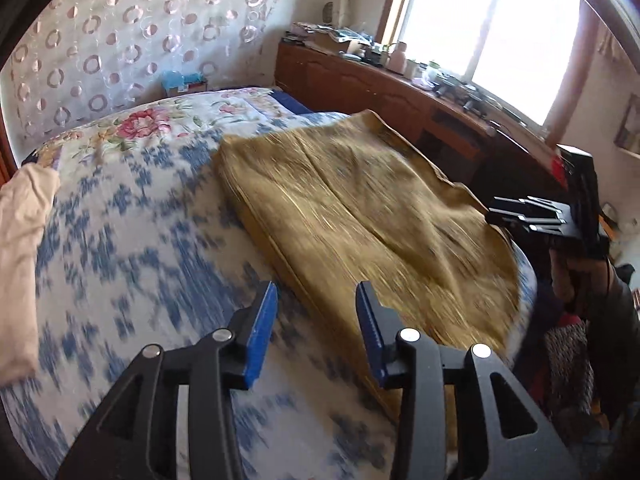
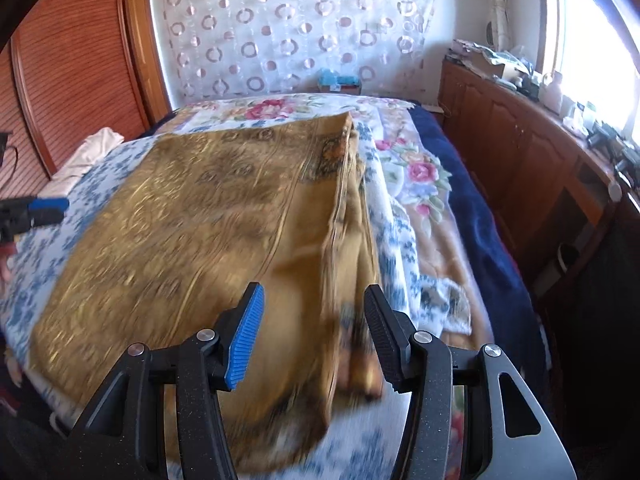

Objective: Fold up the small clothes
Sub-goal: 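Grasp the shirt edge with the left gripper while the right gripper grasps it too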

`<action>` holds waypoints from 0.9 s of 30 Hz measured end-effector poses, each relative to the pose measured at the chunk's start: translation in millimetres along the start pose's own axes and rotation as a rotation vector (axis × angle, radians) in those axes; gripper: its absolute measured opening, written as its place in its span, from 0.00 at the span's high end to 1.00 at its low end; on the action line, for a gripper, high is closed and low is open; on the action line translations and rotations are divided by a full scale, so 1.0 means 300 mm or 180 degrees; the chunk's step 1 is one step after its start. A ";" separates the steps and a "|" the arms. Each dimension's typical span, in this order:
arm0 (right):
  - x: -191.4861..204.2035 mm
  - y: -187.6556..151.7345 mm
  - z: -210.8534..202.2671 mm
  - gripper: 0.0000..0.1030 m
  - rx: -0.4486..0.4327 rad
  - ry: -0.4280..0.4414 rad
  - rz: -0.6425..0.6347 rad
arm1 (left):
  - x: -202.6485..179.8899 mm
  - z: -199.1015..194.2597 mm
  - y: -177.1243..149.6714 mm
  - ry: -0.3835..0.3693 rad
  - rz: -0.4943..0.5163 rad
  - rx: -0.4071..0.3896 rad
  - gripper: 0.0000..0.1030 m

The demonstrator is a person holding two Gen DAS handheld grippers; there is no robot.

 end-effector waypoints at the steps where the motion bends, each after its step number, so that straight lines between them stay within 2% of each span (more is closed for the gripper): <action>1: 0.004 -0.014 -0.017 0.49 -0.0009 -0.0005 0.0018 | -0.019 -0.014 -0.022 -0.0025 -0.0006 -0.0007 0.62; 5: 0.020 -0.053 -0.055 0.49 -0.0018 0.0013 0.0072 | -0.080 -0.058 -0.089 -0.0171 -0.0038 -0.0002 0.61; 10: 0.022 -0.078 -0.033 0.51 0.0030 -0.0075 0.0095 | -0.124 -0.073 -0.140 -0.0284 -0.0101 0.0003 0.56; 12: 0.025 -0.082 -0.020 0.62 0.0066 -0.0029 0.0107 | -0.128 -0.065 -0.153 -0.0255 -0.0087 0.0024 0.55; 13: 0.030 -0.084 -0.018 0.74 0.0072 0.0013 0.0099 | -0.133 -0.060 -0.159 -0.0248 -0.0081 0.0039 0.55; 15: 0.039 -0.082 -0.025 0.92 0.0053 0.0081 0.0074 | -0.138 -0.049 -0.168 -0.0256 -0.0077 0.0062 0.54; 16: 0.040 -0.080 -0.033 0.94 0.0023 0.0085 0.0051 | -0.142 -0.045 -0.174 -0.0270 -0.0085 0.0073 0.54; 18: 0.041 -0.076 -0.055 0.96 -0.0058 0.0063 0.0010 | -0.148 -0.036 -0.182 -0.0298 -0.0100 0.0104 0.53; 21: 0.018 -0.063 -0.096 0.97 -0.0195 -0.0111 0.0006 | -0.164 -0.021 -0.201 -0.0341 -0.0106 0.0165 0.52; 27: -0.022 -0.099 -0.074 0.97 -0.0116 -0.0003 0.0275 | -0.191 0.017 -0.238 -0.0373 -0.0051 0.0338 0.52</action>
Point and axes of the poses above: each gripper's, at about its wrist camera, not at the fingertips, and z roughly the way its jaws point, x to its left, y to its top, the point moved 6 cm from there along z, roughly the way its jaws point, and after that the axes turned 1 degree about y, right-handed, at the moved point
